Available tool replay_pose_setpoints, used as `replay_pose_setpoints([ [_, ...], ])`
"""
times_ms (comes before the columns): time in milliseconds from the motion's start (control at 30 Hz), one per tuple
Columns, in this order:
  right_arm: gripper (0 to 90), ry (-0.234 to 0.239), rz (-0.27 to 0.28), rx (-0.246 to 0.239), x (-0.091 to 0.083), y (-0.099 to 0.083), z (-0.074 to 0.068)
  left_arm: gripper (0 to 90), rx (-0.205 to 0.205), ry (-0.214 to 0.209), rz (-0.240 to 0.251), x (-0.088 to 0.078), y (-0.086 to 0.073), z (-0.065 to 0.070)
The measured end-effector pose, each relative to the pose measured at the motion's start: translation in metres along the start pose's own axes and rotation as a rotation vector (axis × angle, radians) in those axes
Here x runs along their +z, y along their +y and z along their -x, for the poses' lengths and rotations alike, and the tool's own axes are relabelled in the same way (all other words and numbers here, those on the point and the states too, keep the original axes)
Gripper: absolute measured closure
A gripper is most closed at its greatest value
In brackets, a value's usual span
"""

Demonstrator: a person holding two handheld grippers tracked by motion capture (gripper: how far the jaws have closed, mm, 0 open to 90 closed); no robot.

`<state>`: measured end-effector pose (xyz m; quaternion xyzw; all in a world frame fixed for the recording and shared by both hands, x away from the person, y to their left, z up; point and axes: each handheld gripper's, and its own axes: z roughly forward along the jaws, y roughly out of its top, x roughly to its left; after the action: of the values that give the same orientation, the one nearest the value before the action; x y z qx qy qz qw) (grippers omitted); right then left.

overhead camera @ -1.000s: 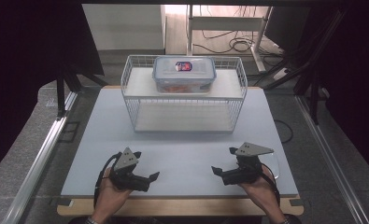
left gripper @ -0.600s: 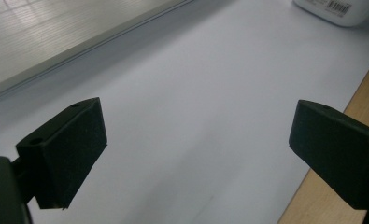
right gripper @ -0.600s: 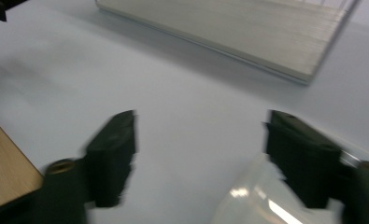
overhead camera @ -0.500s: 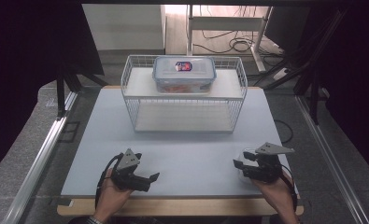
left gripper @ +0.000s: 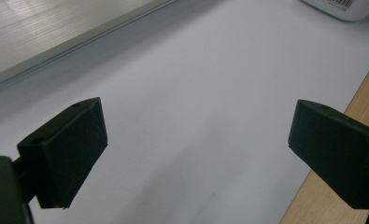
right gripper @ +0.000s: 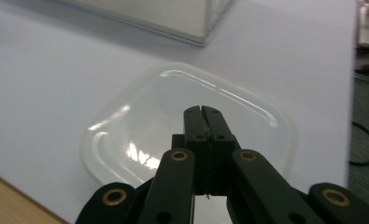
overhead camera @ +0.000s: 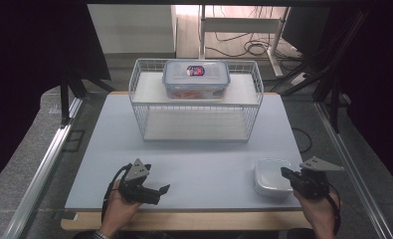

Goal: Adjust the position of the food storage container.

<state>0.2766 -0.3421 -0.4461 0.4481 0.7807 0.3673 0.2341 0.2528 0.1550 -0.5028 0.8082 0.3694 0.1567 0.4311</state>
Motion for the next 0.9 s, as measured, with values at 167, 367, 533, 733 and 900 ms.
replay_pose_setpoints([
  [167, 89.4, -0.071, -0.008, 0.049, -0.005, -0.008, 0.020, 4.5, 0.001, -0.002, -0.003, 0.001, 0.000, 0.000],
  [367, 89.3, -0.108, -0.039, 0.063, -0.003, -0.014, 0.030, 4.6, 0.008, 0.000, -0.001, 0.001, 0.000, 0.001],
  [533, 89.3, -0.118, -0.072, 0.066, 0.002, -0.017, 0.033, 4.7, 0.009, 0.000, 0.000, 0.000, 0.000, 0.001],
  [733, 89.4, -0.116, -0.084, 0.059, 0.006, -0.017, 0.031, 4.8, 0.015, 0.002, 0.003, 0.000, 0.000, 0.000],
  [900, 89.4, -0.091, -0.075, 0.049, 0.010, -0.015, 0.026, 4.8, 0.012, 0.000, 0.001, 0.001, 0.000, 0.000],
])
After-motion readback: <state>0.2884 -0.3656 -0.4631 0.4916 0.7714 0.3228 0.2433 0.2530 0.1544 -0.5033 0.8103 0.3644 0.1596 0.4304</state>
